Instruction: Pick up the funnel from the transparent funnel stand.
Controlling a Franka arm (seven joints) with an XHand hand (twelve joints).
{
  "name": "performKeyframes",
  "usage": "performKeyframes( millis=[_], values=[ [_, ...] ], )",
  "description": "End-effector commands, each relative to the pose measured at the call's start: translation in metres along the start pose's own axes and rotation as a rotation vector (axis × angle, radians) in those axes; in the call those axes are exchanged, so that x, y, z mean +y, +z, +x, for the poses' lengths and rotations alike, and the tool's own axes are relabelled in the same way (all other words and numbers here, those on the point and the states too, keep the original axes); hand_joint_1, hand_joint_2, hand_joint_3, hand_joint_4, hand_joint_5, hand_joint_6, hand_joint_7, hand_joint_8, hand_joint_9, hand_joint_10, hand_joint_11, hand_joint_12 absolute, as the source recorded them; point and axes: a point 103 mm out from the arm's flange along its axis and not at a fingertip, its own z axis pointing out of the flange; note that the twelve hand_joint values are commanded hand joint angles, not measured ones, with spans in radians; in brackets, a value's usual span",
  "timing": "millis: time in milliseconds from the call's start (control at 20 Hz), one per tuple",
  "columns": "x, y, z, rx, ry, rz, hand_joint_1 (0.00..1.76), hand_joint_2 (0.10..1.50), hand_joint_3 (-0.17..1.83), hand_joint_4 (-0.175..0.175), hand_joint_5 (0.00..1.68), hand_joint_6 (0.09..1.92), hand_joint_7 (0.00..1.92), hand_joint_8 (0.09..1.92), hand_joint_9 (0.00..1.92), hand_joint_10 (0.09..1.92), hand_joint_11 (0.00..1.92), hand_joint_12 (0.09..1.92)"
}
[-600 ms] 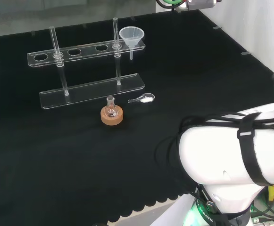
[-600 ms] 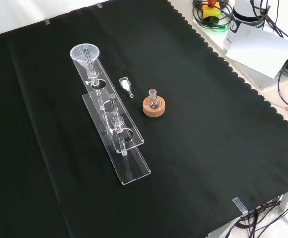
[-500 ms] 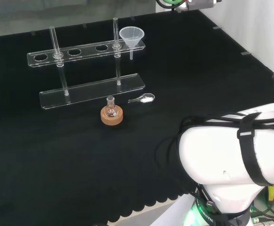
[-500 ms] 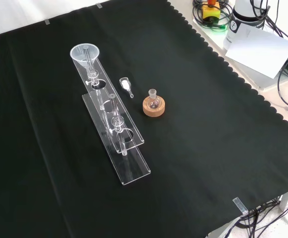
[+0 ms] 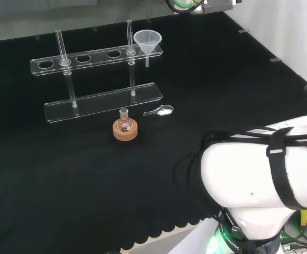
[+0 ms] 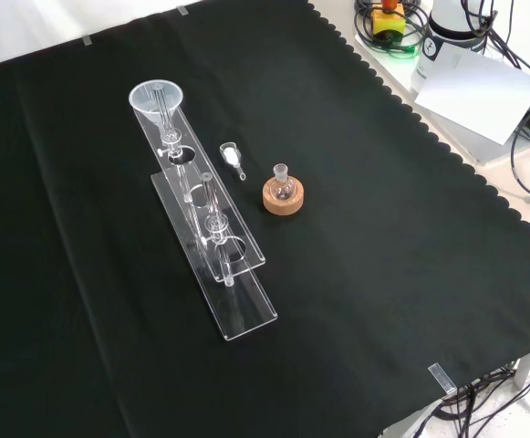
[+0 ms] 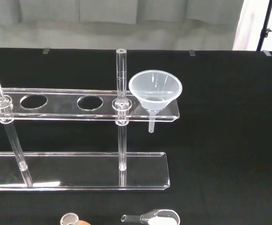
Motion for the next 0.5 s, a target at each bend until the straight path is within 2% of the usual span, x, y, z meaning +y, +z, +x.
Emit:
performKeyframes(
  millis=[50,500],
  values=[
    [0.003,0.002,-0.004,0.008,0.015,0.009,0.00,1.22,0.38,0.004,0.24,0.09,0.02,0.53,0.16,0.64,0.10,1.37],
    [0.040,0.023,-0.027,0.033,0.069,0.030,0.00,1.22,0.37,0.003,0.25,0.09,0.02,0.53,0.16,0.64,0.09,1.37]
  ],
)
